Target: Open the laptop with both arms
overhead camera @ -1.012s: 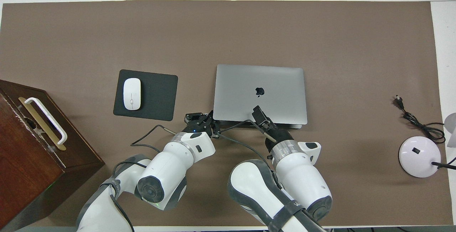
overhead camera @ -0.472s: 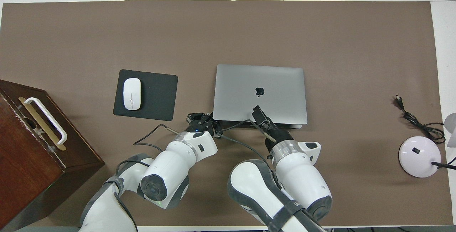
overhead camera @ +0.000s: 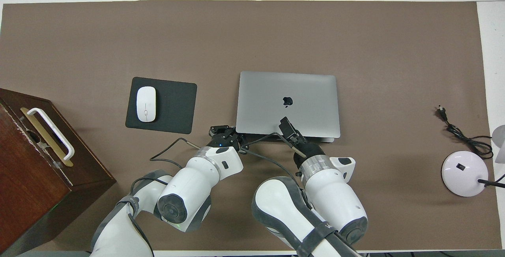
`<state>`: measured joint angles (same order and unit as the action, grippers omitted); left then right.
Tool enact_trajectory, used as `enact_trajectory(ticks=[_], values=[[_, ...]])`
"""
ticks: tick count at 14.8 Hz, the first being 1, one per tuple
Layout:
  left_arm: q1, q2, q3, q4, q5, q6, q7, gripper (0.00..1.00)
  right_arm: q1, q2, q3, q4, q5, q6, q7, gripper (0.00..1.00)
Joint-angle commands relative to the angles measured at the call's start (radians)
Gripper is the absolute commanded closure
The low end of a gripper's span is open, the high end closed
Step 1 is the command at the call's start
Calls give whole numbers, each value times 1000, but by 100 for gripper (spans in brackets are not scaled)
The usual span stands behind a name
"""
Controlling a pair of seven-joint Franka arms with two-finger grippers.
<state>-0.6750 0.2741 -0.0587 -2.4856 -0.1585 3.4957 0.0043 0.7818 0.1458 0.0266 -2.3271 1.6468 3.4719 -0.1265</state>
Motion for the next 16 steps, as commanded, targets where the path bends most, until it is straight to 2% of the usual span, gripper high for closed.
enact_trajectory(ticks=[1, 16], values=[[-9, 19, 8, 19, 2, 6, -3, 100, -13, 12, -1, 31, 16, -14, -48, 1], [-9, 34, 8, 28, 2, 6, -3, 100, -15, 21, -1, 68, 16, -14, -42, 1]])
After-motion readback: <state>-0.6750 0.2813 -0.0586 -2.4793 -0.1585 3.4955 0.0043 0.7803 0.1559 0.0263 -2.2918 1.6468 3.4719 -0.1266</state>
